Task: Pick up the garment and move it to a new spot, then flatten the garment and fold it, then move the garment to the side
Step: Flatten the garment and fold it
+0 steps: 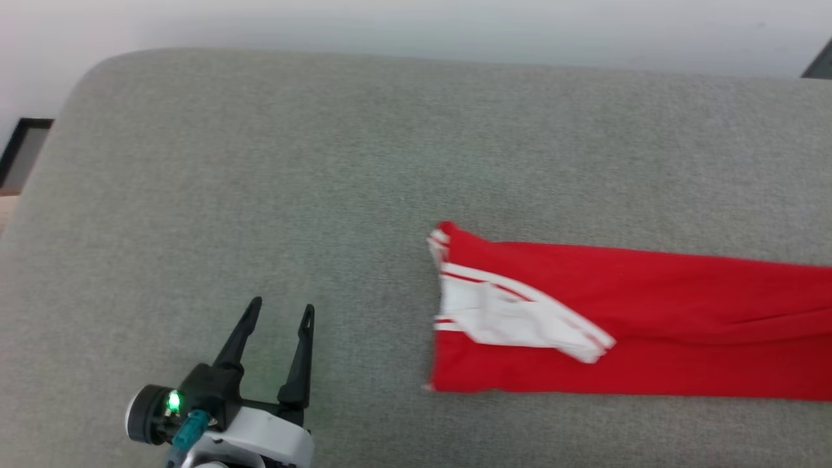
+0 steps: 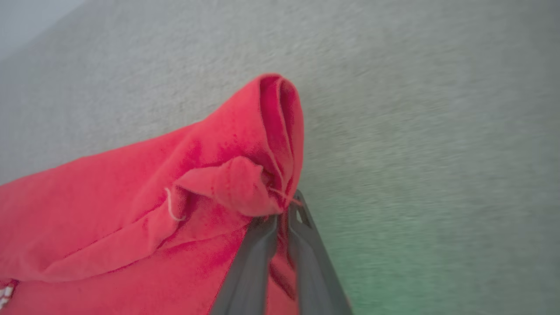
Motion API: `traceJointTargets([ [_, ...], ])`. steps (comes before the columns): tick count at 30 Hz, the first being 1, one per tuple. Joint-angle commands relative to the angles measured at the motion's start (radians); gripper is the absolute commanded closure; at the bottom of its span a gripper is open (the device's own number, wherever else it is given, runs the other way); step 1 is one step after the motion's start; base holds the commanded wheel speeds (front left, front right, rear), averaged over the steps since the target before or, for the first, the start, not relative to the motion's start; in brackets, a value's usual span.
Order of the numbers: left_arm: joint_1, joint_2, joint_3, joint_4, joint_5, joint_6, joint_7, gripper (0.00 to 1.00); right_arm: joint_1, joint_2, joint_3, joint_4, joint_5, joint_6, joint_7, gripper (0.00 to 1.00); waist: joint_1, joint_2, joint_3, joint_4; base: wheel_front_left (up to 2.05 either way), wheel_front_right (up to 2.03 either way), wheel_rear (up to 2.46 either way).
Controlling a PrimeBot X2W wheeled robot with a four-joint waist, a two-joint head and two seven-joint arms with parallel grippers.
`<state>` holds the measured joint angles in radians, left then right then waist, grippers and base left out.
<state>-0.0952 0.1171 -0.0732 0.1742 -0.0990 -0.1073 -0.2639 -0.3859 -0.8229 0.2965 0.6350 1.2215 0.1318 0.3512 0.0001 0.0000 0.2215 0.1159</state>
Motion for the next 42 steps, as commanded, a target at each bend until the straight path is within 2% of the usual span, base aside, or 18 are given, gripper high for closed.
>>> traceJointTargets([
  [1,0.006,-0.001,0.006,-0.004,0.008,-0.008,0.000,0.00,-0.013,-0.016,-0.016,0.011,-0.006,-0.002,-0.009,1.00,-0.0001,0.0000,0.014,-0.024,0.00,0.00,0.00],
  [5,-0.011,-0.005,0.025,-0.009,0.016,-0.010,0.000,0.00,-0.002,-0.103,-0.079,0.083,-0.032,-0.002,-0.056,1.00,-0.0001,0.0000,0.026,-0.043,0.00,0.00,0.00],
  [8,-0.016,-0.009,0.029,-0.006,0.020,-0.015,0.000,0.00,0.001,-0.145,-0.133,0.156,-0.035,-0.002,-0.110,1.00,-0.0001,0.0000,0.029,-0.051,0.00,0.00,0.00],
  [11,-0.011,-0.018,0.030,-0.003,0.024,-0.017,0.000,0.00,0.004,-0.144,-0.163,0.178,-0.022,-0.002,-0.136,1.00,-0.0001,0.0000,0.023,-0.059,0.00,0.00,0.00],
  [13,-0.003,-0.025,0.033,-0.002,0.020,-0.016,0.000,0.00,0.016,-0.133,-0.154,0.147,-0.026,-0.002,-0.134,1.00,-0.0001,0.0000,0.017,-0.065,0.00,0.00,0.00],
  [16,0.004,-0.030,0.035,0.002,0.021,-0.018,0.000,0.00,0.020,-0.105,-0.127,0.061,-0.043,-0.002,-0.127,1.00,-0.0001,0.0000,0.009,-0.070,0.00,0.00,0.00],
  [19,0.007,-0.032,0.035,0.011,0.023,-0.020,0.000,0.00,0.027,-0.062,-0.093,-0.075,-0.052,-0.002,-0.102,1.00,-0.0001,0.0000,-0.002,-0.071,0.00,0.00,0.00],
  [24,0.013,-0.036,0.034,0.017,0.016,-0.023,0.000,0.00,0.045,0.003,-0.020,-0.350,-0.071,-0.002,-0.015,1.00,-0.0001,0.0000,-0.016,-0.070,0.00,0.00,0.00],
  [29,0.014,-0.040,0.014,0.027,0.011,-0.023,0.000,0.00,0.034,0.085,0.060,-0.526,-0.142,-0.002,0.071,1.00,-0.0001,0.0000,-0.023,-0.046,0.00,0.00,0.00],
  [34,0.008,-0.045,0.004,0.033,0.001,-0.024,0.000,0.00,0.004,0.167,0.105,-0.591,-0.224,-0.002,0.130,1.00,-0.0001,0.0000,-0.018,-0.012,0.00,0.00,0.00],
  [42,0.003,-0.056,-0.015,0.032,-0.015,-0.024,0.000,0.00,-0.007,0.238,0.126,-0.540,-0.316,-0.002,0.177,1.00,-0.0001,0.0000,0.001,0.033,0.00,0.00,0.00],
])
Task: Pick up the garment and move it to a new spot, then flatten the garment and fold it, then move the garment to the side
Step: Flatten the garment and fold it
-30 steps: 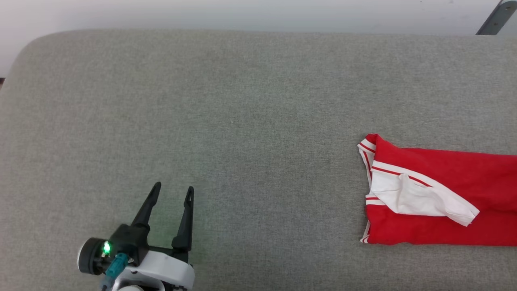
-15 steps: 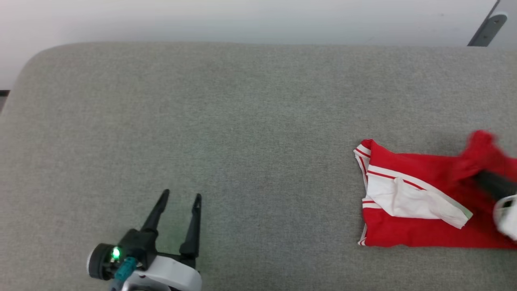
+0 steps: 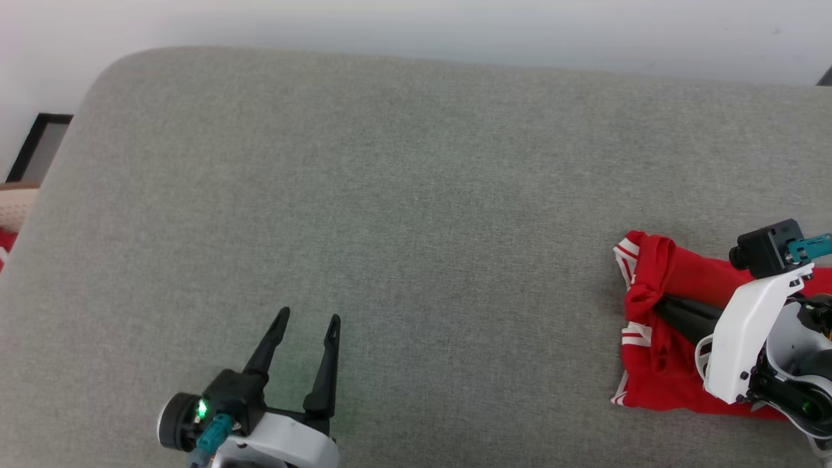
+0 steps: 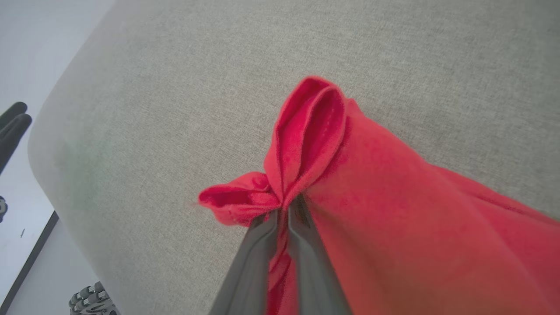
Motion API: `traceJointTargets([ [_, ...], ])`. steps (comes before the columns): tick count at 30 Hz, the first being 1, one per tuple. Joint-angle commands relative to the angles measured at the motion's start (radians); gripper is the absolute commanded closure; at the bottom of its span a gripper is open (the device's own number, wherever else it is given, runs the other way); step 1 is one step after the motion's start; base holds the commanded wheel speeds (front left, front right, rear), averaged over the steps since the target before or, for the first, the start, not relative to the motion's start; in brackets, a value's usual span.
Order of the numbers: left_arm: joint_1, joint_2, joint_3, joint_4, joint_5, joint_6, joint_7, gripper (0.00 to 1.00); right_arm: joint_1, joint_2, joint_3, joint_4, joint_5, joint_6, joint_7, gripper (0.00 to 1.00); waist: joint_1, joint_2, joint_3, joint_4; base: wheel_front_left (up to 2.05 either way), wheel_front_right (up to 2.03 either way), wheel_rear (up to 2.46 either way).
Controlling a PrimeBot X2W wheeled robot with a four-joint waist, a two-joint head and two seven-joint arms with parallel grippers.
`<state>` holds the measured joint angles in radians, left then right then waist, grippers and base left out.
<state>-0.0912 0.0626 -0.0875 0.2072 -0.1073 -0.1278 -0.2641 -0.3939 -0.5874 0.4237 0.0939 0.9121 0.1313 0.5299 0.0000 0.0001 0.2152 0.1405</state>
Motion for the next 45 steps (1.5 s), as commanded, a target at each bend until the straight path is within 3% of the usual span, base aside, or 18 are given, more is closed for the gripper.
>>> traceJointTargets([
  [1,-0.002,-0.003,0.000,-0.001,-0.009,-0.004,0.000,0.00,0.002,0.004,-0.003,0.009,-0.013,-0.001,0.001,1.00,0.0000,-0.0001,0.010,0.011,0.00,0.00,0.00],
  [6,-0.009,-0.006,0.000,0.005,-0.011,-0.004,0.000,0.00,0.003,0.014,0.005,0.038,-0.038,-0.001,-0.015,0.98,0.0000,-0.0001,0.016,0.008,0.00,0.00,0.00],
  [7,-0.011,-0.007,-0.001,0.007,-0.011,-0.004,0.000,0.00,0.001,0.016,0.007,0.039,-0.042,-0.001,-0.023,0.79,0.0000,-0.0001,0.015,0.004,0.00,0.00,0.00],
  [8,-0.013,-0.007,0.001,0.009,-0.012,-0.004,0.000,0.00,-0.001,0.017,0.012,0.038,-0.043,-0.001,-0.028,0.51,0.0000,-0.0001,0.014,-0.001,0.00,0.00,0.00],
  [9,-0.015,-0.005,0.002,0.012,-0.013,-0.004,0.000,0.00,-0.001,0.016,0.015,0.035,-0.038,-0.001,-0.031,0.02,0.0000,-0.0001,0.013,-0.006,0.00,0.00,0.00],
  [17,-0.023,0.009,0.008,0.022,-0.029,-0.004,0.000,0.00,-0.009,-0.015,0.009,0.002,0.017,-0.001,-0.105,0.00,0.0000,-0.0001,-0.021,-0.062,0.00,0.00,0.00],
  [22,-0.026,0.016,-0.005,0.036,-0.047,-0.004,0.000,0.00,-0.001,-0.046,0.007,0.031,0.027,-0.001,-0.244,0.00,0.0000,-0.0001,-0.036,-0.097,0.00,0.00,0.00],
  [27,-0.014,0.024,-0.014,0.054,-0.064,-0.004,0.000,0.00,0.012,-0.064,0.013,0.134,-0.005,-0.001,-0.426,0.00,0.0000,-0.0001,-0.053,-0.124,0.00,0.00,0.00],
  [37,0.006,0.048,0.003,0.077,-0.089,-0.004,0.000,0.00,-0.026,-0.024,0.049,0.330,-0.125,-0.001,-0.743,0.00,0.0000,-0.0001,-0.089,-0.166,0.00,0.00,0.00],
  [42,0.021,0.064,0.029,0.046,-0.102,-0.004,0.000,0.00,-0.005,0.007,-0.009,0.367,-0.198,-0.001,-0.793,0.00,0.0000,-0.0001,-0.110,-0.173,0.00,0.00,0.00],
  [45,0.034,0.070,0.044,0.020,-0.093,-0.004,0.000,0.00,0.022,0.029,-0.092,0.328,-0.248,-0.001,-0.795,0.00,0.0000,-0.0001,-0.117,-0.171,0.00,0.00,0.00],
])
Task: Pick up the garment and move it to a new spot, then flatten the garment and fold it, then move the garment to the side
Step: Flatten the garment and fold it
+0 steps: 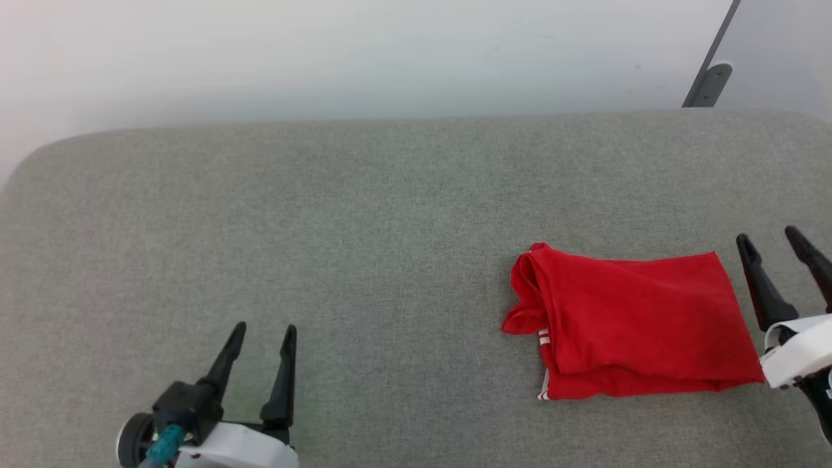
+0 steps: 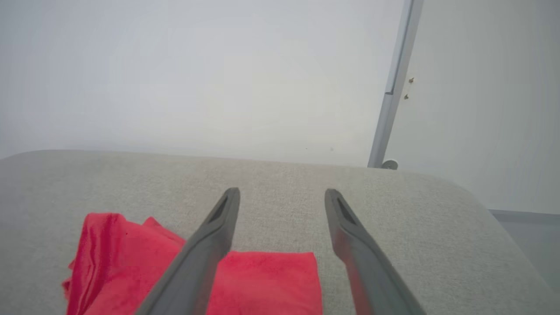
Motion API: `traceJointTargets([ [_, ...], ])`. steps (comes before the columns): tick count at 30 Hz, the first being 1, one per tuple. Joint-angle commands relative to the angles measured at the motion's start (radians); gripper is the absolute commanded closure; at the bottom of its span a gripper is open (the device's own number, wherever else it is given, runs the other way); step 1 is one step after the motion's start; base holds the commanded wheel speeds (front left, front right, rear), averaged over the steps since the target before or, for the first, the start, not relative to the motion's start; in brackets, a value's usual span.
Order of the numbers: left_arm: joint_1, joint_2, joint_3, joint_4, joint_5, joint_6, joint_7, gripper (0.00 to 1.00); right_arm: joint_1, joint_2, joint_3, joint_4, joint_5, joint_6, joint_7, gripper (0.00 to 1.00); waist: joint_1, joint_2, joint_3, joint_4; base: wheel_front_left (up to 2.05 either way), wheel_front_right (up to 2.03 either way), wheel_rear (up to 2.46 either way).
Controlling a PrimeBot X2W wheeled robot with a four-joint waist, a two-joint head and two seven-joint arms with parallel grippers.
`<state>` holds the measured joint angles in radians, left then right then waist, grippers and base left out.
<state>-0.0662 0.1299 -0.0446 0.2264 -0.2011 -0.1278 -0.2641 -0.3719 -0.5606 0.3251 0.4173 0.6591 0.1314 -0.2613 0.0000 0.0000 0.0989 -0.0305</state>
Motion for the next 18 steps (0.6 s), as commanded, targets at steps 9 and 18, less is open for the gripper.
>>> traceJointTargets([
  [9,0.087,-0.019,0.053,-0.062,0.036,-0.004,0.000,0.00,0.199,0.073,-0.174,-0.177,-0.107,-0.002,-0.004,0.00,0.0000,0.0000,-0.036,0.033,0.00,0.00,0.00],
  [18,0.181,-0.037,0.087,-0.144,0.073,-0.004,0.000,0.00,0.361,0.113,-0.249,-0.308,-0.155,-0.002,-0.005,0.00,0.0000,0.0000,-0.074,0.068,0.00,0.00,0.00],
])
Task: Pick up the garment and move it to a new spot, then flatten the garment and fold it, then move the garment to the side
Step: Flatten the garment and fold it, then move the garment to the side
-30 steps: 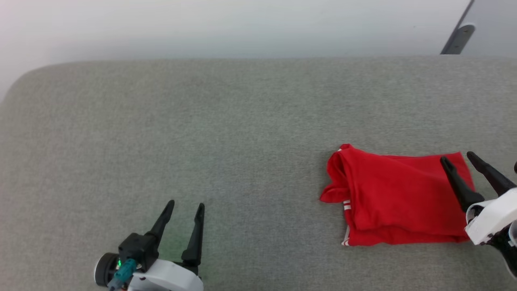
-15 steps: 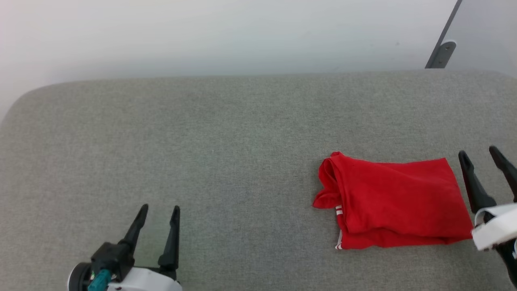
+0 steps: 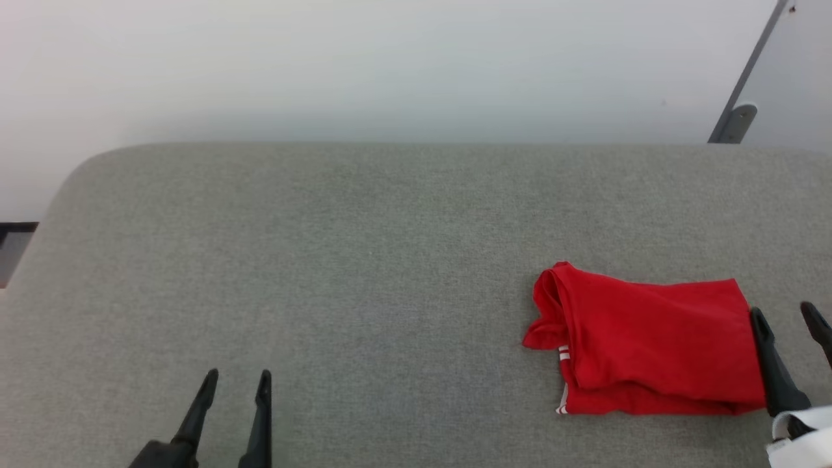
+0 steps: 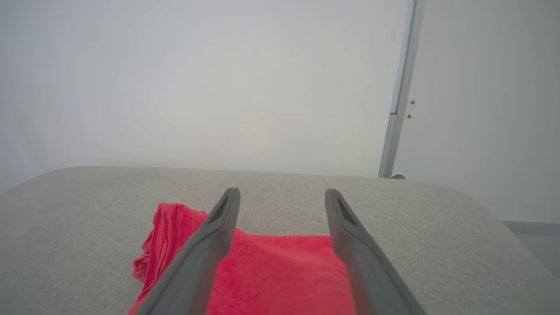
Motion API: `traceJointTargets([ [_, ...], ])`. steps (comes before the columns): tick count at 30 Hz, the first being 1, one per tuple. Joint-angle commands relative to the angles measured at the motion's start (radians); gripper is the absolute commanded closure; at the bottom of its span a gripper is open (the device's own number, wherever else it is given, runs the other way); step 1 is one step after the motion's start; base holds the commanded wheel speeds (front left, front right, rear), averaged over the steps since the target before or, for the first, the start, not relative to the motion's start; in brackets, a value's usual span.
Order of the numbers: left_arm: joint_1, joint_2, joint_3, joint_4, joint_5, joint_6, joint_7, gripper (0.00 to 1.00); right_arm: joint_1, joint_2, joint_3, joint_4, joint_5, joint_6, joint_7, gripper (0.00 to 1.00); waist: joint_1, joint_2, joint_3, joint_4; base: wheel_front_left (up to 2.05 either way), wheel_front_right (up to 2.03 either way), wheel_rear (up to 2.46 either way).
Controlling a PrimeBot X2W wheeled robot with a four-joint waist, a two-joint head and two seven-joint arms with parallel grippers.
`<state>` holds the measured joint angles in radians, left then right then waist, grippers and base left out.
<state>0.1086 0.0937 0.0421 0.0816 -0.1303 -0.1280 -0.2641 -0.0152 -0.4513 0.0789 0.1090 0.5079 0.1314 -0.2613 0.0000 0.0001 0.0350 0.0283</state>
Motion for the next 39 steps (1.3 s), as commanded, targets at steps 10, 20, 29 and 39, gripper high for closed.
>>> traceJointTargets([
  [10,0.103,-0.020,0.020,-0.098,0.027,-0.004,0.000,0.00,0.169,0.068,-0.121,-0.134,-0.031,-0.001,0.013,0.00,0.0000,-0.0001,-0.019,0.026,0.00,0.00,0.00],
  [20,0.101,-0.030,0.018,-0.113,0.038,-0.004,0.000,0.00,0.198,0.111,-0.149,-0.209,-0.053,-0.002,0.065,0.00,0.0000,-0.0001,-0.019,0.023,0.00,0.00,0.00],
  [29,0.078,-0.037,0.014,-0.109,0.024,-0.004,0.000,0.00,0.143,0.093,-0.159,-0.182,-0.061,-0.001,0.166,0.00,0.0000,-0.0001,0.001,0.006,0.00,0.00,0.00],
  [39,-0.040,-0.039,-0.043,-0.050,0.026,-0.003,0.000,0.00,-0.102,-0.125,-0.012,0.031,0.117,-0.002,0.647,0.00,0.0000,-0.0001,0.082,-0.006,0.00,0.00,0.00],
])
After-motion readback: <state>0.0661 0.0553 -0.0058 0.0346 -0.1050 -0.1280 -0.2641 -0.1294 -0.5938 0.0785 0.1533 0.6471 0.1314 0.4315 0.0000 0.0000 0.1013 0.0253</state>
